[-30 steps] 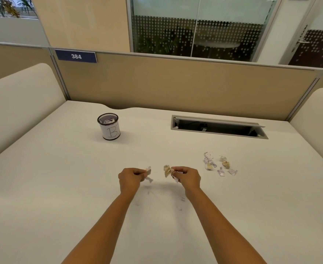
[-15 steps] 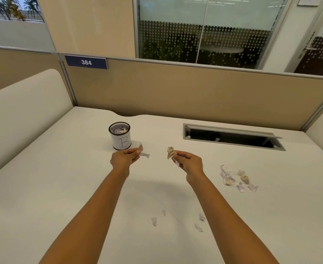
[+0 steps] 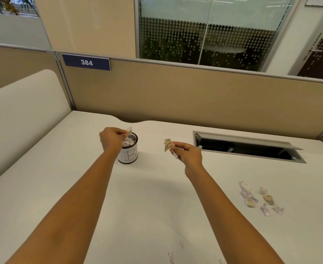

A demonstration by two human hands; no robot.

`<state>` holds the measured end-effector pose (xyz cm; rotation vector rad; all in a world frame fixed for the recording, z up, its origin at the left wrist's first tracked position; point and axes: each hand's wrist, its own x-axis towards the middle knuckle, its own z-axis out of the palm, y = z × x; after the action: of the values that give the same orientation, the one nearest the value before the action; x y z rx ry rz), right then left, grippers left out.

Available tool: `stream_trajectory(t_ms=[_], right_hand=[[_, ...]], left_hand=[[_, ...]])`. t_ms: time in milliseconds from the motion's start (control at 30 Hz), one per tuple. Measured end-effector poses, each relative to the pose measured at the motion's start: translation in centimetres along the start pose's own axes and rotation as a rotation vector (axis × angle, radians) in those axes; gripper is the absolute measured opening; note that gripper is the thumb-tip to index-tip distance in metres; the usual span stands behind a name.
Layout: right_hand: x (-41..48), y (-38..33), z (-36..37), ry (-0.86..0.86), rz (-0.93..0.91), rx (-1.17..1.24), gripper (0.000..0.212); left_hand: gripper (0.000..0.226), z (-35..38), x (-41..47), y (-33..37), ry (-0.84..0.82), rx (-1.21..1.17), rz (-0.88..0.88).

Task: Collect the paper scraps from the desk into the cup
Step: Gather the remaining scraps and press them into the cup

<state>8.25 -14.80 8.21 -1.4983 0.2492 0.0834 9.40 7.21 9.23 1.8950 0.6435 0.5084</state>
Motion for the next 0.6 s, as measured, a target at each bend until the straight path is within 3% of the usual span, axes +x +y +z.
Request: stream_trajectory(t_ms=[100,267,600], right_hand=[[1.1,-0.2,1.6,-0.002,-0.019,-0.021,0.016],[2.4,-0.2,4.3,0.0,-0.031,-0.085,0.016],[4.6,-0.4,8.7,0.007,-0.114,-0.234,0.013]], left_hand=[[0.014,1.0,1.2,-0.7,-0.058,0.221,0.098],[0.02,2.9,2.4,-1.7,-0.202,0.525,0.119],[0.034,4.2,4.8,-2.3,-0.35,0.715,0.052]])
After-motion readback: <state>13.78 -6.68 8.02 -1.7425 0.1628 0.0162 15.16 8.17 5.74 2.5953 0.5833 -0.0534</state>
